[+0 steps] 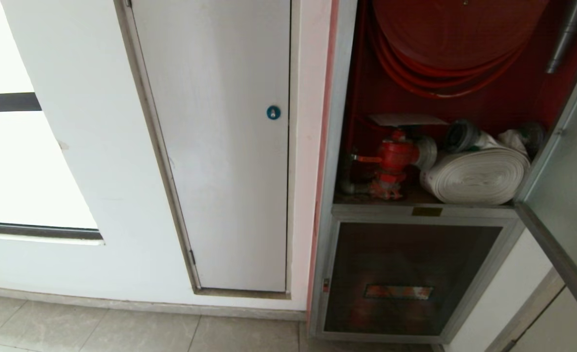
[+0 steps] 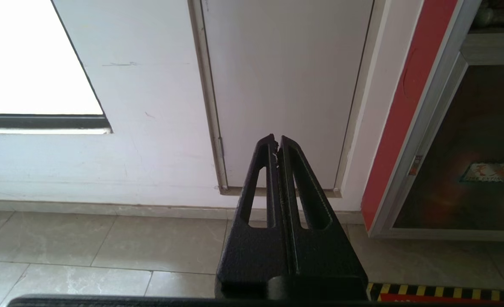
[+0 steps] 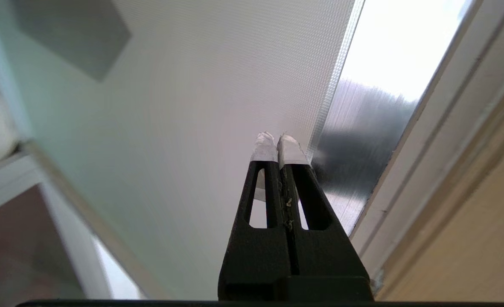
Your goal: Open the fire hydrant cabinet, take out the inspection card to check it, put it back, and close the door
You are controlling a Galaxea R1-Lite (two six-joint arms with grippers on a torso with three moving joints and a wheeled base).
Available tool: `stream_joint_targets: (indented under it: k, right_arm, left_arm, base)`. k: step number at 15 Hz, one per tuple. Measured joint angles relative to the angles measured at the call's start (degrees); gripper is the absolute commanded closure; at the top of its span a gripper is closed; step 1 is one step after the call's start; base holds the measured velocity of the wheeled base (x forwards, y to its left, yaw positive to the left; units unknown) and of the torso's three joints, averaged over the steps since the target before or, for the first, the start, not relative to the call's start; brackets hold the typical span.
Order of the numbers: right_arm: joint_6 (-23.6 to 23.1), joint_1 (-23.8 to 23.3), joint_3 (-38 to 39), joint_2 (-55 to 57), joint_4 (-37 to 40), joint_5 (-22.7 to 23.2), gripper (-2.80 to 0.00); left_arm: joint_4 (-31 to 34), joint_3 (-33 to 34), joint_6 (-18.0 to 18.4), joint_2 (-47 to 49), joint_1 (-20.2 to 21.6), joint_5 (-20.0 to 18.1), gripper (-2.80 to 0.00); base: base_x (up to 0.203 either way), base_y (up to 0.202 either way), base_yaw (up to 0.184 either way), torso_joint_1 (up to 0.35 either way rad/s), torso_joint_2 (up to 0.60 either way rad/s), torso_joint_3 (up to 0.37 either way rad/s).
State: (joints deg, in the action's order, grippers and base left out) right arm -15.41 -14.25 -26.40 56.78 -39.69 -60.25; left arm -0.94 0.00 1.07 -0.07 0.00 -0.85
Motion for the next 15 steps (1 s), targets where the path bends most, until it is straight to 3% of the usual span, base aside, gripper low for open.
stream_joint_targets:
  k: [3, 8, 11, 15]
  right_arm:
    - [2.99, -4.47, -0.41, 3.12, 0.00, 1.76, 0.00]
    - [5.90, -15.45, -2.28, 9.50, 0.04, 11.52, 0.00]
    - [8.77, -18.55, -3.25, 13.11, 0.09, 14.11, 0.00]
    - [9.13, -22.62, -4.34, 17.57, -0.90, 17.11, 0.00]
  left_arm:
    - [0.00, 0.00, -0.02, 0.00, -0.02, 0.00, 0.00]
    - [0.00, 0.00, -0.02, 0.00, -0.05, -0.02, 0.00]
    - [0.00, 0.00, -0.04, 0.00, -0.02, -0.02, 0.00]
    - [0.00, 0.00, -0.03, 0.00, 0.00, -0.01, 0.00]
  base:
    - [0.000, 0.000, 0.000, 0.000, 0.00, 0.000]
    - [0.000, 0.000, 0.000, 0.000, 0.00, 0.000]
    - [0.000, 0.000, 0.000, 0.000, 0.00, 0.000]
    - [0.000, 0.000, 0.000, 0.000, 0.00, 0.000]
